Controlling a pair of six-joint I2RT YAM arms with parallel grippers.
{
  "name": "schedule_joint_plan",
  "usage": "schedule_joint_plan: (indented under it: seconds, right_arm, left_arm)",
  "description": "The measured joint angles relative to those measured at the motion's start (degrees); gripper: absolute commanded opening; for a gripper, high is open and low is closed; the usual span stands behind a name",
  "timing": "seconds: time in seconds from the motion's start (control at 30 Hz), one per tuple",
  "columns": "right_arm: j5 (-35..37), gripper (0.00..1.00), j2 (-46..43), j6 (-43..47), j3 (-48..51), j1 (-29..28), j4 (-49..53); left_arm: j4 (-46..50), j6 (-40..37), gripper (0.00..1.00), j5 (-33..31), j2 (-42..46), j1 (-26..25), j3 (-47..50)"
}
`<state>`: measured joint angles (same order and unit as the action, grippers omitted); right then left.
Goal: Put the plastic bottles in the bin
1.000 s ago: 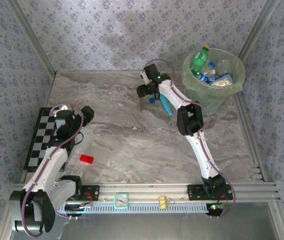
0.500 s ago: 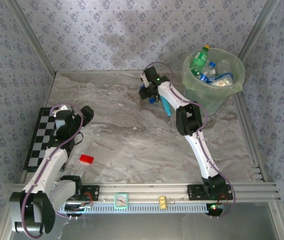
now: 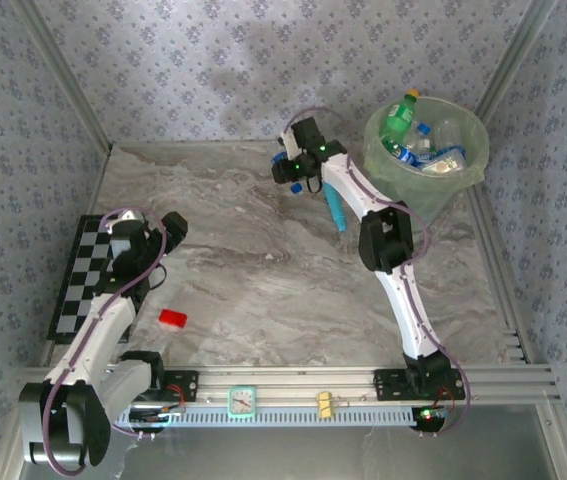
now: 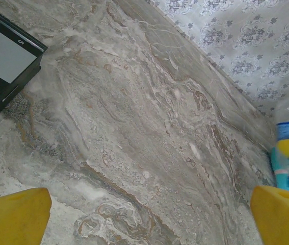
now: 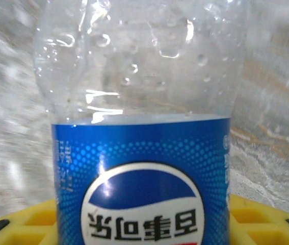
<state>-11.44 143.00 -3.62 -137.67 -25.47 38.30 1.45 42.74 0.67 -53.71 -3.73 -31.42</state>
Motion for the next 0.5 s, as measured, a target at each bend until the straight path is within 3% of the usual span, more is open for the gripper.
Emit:
schedule_joint_plan:
  seconds: [0.5]
  right_arm:
    - [-11.0,0.43,-27.2,-3.7,12.4,4.0,-5.4]
  left_arm:
    - [-2.9,0.9,1.00,3.1,-1.2,-0.1,0.0]
